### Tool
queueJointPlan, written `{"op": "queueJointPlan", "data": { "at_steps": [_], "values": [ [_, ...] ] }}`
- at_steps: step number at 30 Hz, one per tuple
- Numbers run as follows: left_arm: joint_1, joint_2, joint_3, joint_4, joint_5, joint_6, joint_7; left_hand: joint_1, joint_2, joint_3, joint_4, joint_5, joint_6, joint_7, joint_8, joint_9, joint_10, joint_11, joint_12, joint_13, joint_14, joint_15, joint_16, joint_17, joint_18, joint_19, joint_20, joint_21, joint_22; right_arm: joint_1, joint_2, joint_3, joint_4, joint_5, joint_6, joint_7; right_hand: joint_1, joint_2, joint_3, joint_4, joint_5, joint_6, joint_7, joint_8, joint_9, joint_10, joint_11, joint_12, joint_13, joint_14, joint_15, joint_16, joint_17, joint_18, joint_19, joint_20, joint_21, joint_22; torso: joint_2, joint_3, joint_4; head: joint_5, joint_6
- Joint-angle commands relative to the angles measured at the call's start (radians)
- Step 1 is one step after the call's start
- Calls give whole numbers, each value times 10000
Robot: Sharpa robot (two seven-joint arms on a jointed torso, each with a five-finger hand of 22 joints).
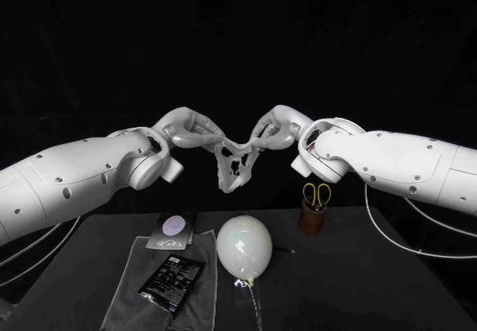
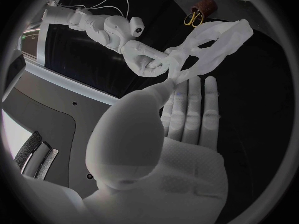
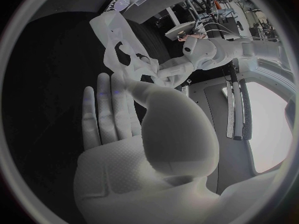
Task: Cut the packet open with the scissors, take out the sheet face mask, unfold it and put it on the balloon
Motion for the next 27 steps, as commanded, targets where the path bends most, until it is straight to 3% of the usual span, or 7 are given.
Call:
{"op": "queueJointPlan", "data": {
  "at_steps": [1, 12, 20, 27],
  "values": [
    [6, -39, 14, 79, 85, 49, -49, 2, 83, -17, -62, 35, 77, 14, 17, 936, 44, -7, -38, 8, 60, -17, -39, 15, 114, 11, -66, 53, 8, -8, -81, 2, 58, -56, 263, 67, -3, 79, 0, -61, 42, 69, 26, 34, 135, 4, -55, -48, 8, 46, -10, -8, 13, 104, 72, 28, -55, -13, -14, -10, -3, 30, -17],
    [-29, -167, -14, 136, 208, -12, -410, -42, 83, 5, -75, 38, 85, 8, 8, 953, 58, -12, -44, 13, 73, -19, -49, 18, 106, -17, -70, 87, 38, -202, -253, -20, 154, -92, 566, -17, -13, 83, 0, -61, 42, 66, 29, 30, 135, -1, -52, -51, 7, 43, -7, -11, 14, 103, 75, 28, -59, -16, -14, -4, -3, 57, -115],
    [-182, -207, -79, 114, 271, 14, -693, -106, 72, 51, -98, 37, 107, -6, 3, 982, 90, -25, -45, 23, 105, -31, -55, 25, 102, -44, -80, 144, 85, -415, -347, -28, 190, -134, 705, -80, -17, 85, -1, -61, 42, 64, 29, 28, 135, -3, -50, -53, 6, 41, -5, -13, 14, 103, 79, 28, -59, -16, -8, -6, -9, 32, -157],
    [-275, -159, -213, 66, 258, 88, -835, -150, 68, 82, -110, 37, 119, -17, 2, 1005, 108, -33, -48, 28, 124, -39, -61, 30, 101, -60, -85, 180, 114, -498, -319, -29, 155, -165, 777, -95, -39, 114, -25, -104, 41, 59, 32, 16, 140, -13, -48, -57, 5, 30, -8, -34, 11, 101, 233, 8, 5, 14, -17, 0, -1, 50, -162]
  ]
}}
